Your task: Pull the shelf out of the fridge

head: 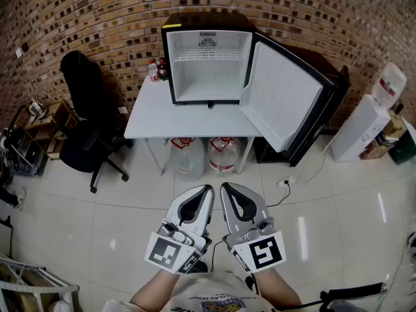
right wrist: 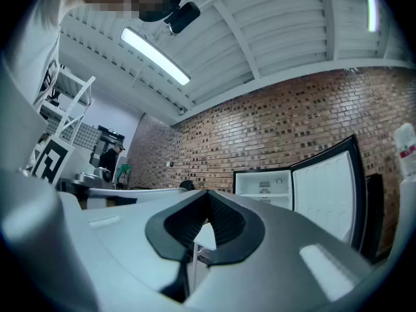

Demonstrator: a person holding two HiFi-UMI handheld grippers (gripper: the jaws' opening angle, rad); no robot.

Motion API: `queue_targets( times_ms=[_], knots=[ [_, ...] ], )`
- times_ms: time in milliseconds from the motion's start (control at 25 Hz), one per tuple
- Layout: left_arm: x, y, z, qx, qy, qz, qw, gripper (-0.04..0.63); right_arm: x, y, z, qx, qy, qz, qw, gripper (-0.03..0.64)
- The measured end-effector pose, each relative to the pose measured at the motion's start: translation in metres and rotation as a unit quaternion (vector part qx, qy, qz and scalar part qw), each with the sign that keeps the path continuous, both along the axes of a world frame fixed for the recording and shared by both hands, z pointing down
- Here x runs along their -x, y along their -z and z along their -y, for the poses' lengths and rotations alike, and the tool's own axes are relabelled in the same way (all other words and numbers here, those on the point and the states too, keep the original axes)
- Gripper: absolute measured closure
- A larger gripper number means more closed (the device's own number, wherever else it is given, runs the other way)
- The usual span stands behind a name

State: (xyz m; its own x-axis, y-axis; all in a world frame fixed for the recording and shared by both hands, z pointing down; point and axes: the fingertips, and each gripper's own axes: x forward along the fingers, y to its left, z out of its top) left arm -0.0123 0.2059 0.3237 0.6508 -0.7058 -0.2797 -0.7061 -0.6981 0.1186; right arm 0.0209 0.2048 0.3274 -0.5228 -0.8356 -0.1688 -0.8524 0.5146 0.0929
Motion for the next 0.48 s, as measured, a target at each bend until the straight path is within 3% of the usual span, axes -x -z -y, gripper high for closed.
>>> queue_targets(
  times_ms=[480],
  knots=[
    [0.047, 0.016, 0.059, -0.001, -0.02, -0.019, 0.9996, 0.592, 0.049, 0.015, 0.055, 0.0, -0.018, -0.018, 1.0, 0.613]
  ],
)
